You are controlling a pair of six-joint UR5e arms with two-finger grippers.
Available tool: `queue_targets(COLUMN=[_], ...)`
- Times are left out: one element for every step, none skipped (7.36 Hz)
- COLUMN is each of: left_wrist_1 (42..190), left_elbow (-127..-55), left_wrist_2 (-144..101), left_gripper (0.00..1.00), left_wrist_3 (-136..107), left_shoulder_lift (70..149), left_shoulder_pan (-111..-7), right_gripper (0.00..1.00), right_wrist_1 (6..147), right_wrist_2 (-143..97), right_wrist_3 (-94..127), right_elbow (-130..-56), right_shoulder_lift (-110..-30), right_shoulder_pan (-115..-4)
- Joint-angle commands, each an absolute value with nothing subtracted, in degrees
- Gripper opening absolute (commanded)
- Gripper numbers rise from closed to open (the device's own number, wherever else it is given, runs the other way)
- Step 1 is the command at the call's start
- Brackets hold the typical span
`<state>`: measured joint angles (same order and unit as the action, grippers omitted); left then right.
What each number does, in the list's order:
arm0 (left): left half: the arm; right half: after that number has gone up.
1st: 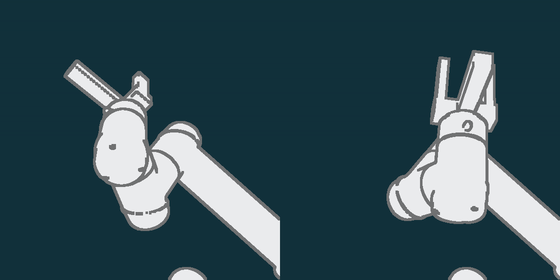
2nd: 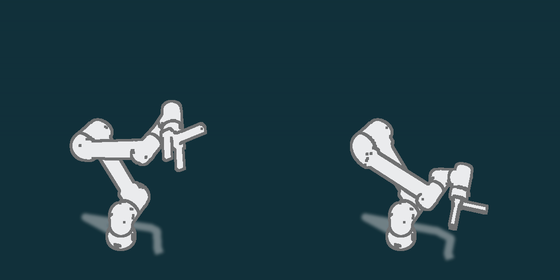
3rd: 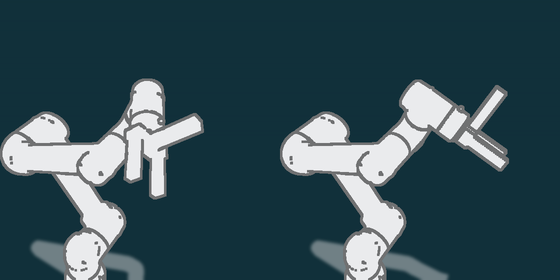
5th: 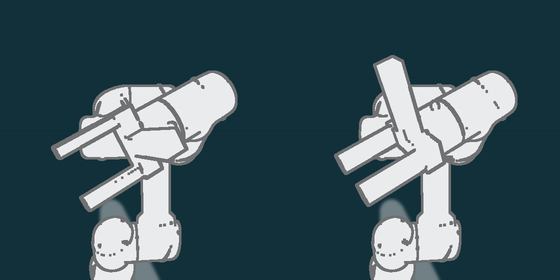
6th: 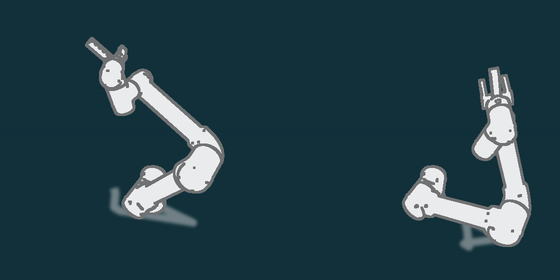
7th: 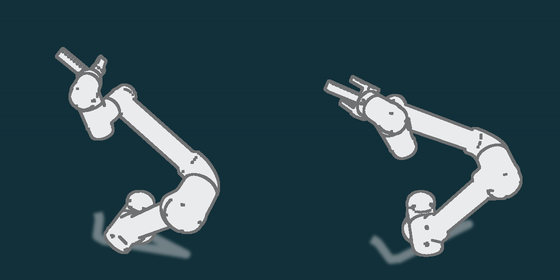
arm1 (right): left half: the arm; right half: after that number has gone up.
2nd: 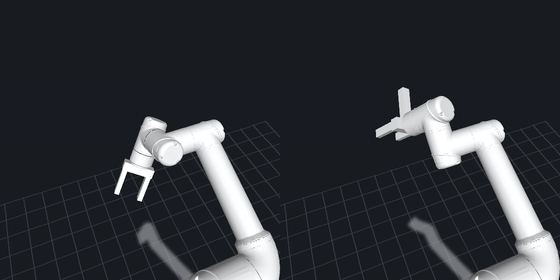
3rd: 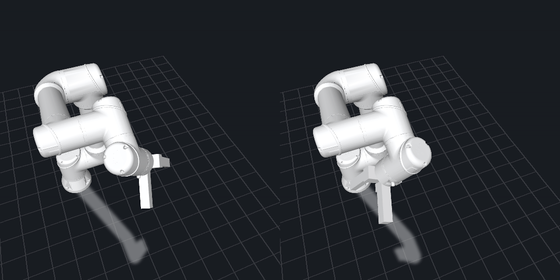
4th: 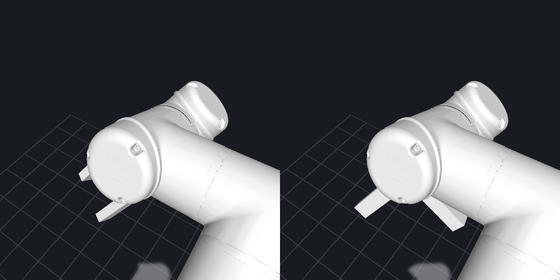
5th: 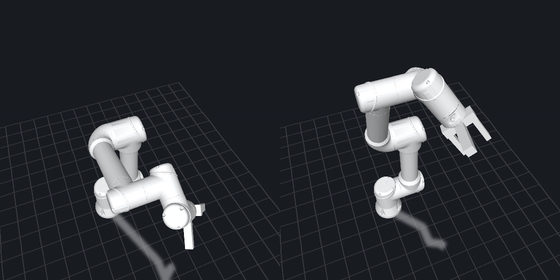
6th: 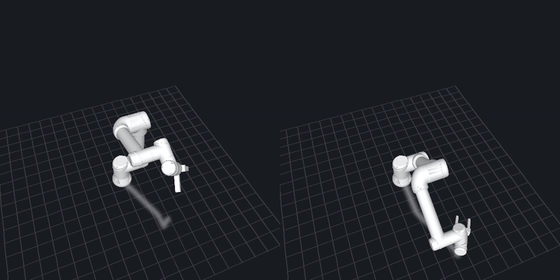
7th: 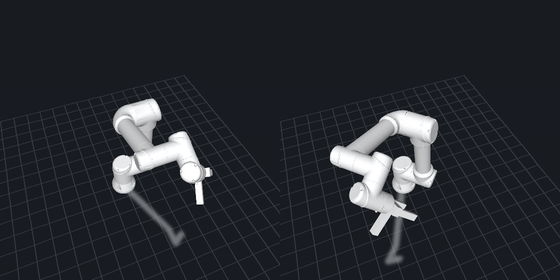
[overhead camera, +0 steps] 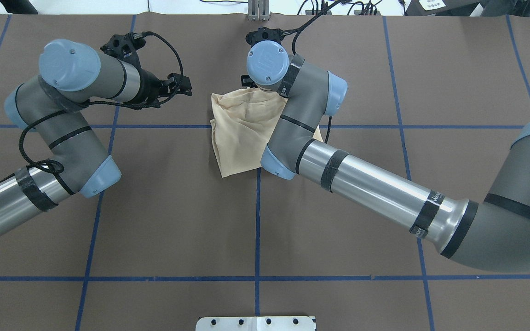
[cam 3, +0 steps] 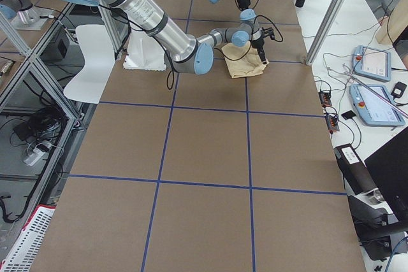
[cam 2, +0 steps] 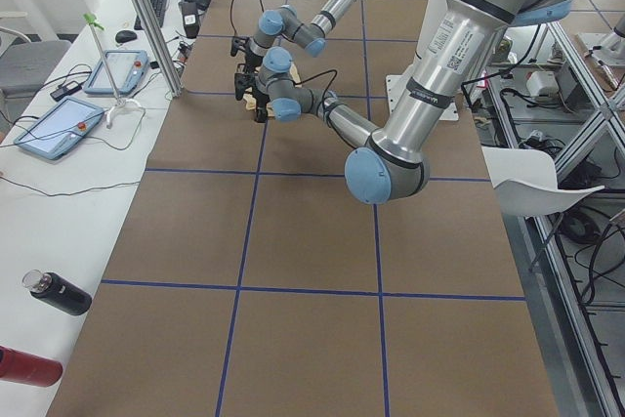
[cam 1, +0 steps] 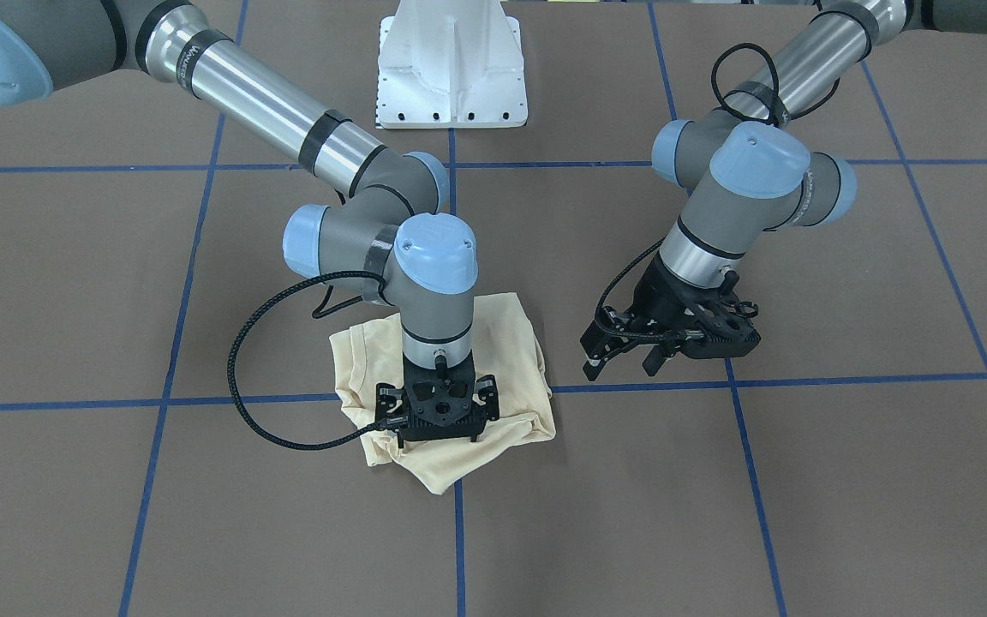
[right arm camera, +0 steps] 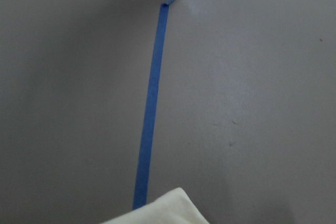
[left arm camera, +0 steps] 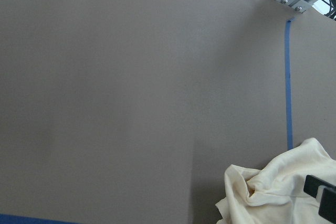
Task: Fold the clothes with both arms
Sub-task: 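Open both grippers and lift them off the folded shirt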
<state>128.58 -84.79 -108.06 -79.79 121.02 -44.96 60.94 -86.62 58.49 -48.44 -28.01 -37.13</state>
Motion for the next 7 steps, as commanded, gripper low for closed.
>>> queue_targets(left_wrist_1=[128.6,128.6,128.7,128.7,128.7,128.7,128.7], left_elbow=[-85.3,-85.3,-85.3,-85.4,-87.3,-89.3,-92.6], left_wrist_2=[-109.5,-110.4,-110.7,-110.7,-110.7,-111.1,-112.9], left_gripper=[0.99,0.99,0.99,0.99,0.99,0.99,1.0], left_wrist_3=[-79.7,-79.7,-79.5,-76.0,-72.7,-68.9,-65.3], left_shoulder_lift=[120.1,120.1,119.9,119.4,116.4,114.2,110.7], left_shoulder_pan=[-45.6,-46.1,-46.4,-47.7,-48.6,-50.2,-51.9], right_gripper=[1.0,1.0,1.0,1.0,1.0,1.0,1.0], right_wrist_1=[59.2,59.2,59.3,59.5,61.2,67.7,75.4], right_wrist_2=[-84.2,-84.3,-84.9,-88.6,-93.7,-97.8,-104.5], right_wrist_3=[58.3,56.7,55.3,53.1,51.9,49.7,45.6], right_elbow=[-47.7,-47.7,-47.8,-48.8,-53.7,-60.2,-66.3], right_shoulder_lift=[-27.2,-27.3,-27.5,-27.9,-30.6,-33.8,-36.5], right_shoulder_pan=[-37.5,-38.3,-39.4,-41.5,-43.4,-45.2,-48.2])
